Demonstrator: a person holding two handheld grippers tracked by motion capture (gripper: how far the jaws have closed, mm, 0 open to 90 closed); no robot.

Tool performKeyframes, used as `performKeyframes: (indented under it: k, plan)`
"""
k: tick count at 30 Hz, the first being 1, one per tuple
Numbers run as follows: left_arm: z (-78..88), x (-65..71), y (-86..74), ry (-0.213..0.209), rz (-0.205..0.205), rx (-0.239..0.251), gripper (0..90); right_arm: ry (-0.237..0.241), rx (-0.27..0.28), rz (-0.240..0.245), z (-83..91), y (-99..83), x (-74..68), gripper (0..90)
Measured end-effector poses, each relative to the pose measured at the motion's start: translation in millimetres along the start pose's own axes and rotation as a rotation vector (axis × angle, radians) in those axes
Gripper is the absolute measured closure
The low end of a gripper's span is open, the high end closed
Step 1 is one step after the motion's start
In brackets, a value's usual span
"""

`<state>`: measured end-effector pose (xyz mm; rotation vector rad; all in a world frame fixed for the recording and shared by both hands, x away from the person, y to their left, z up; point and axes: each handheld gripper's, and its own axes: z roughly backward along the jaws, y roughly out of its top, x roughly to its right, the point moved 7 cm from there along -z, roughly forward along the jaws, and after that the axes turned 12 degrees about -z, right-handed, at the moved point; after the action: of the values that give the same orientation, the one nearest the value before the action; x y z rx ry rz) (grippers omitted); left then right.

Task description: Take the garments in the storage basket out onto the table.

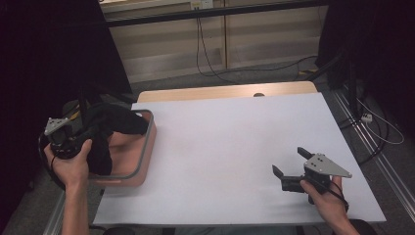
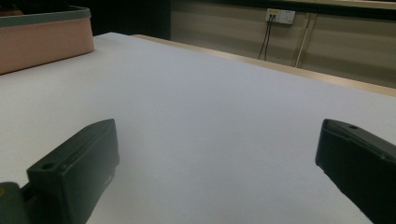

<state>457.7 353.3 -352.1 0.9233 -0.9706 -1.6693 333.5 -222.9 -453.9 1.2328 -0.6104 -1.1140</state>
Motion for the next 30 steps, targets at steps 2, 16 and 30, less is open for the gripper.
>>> performKeyframes:
  k: [2, 16, 30]
  plan:
    - [5.6, 0.5, 5.2, -0.005, 0.013, 0.036, 70.0, 0.001, 0.001, 0.0, -0.2, 0.1, -0.4, 0.0]
    - [36.3, -1.2, 28.5, -0.003, 0.007, 0.14, 70.0, 0.004, 0.003, 0.004, 0.2, 0.4, -0.4, 0.0]
    - [59.7, 9.4, 52.0, 0.023, -0.005, 0.3, 70.0, 0.005, 0.0, 0.006, -0.6, 0.3, -0.9, 0.0]
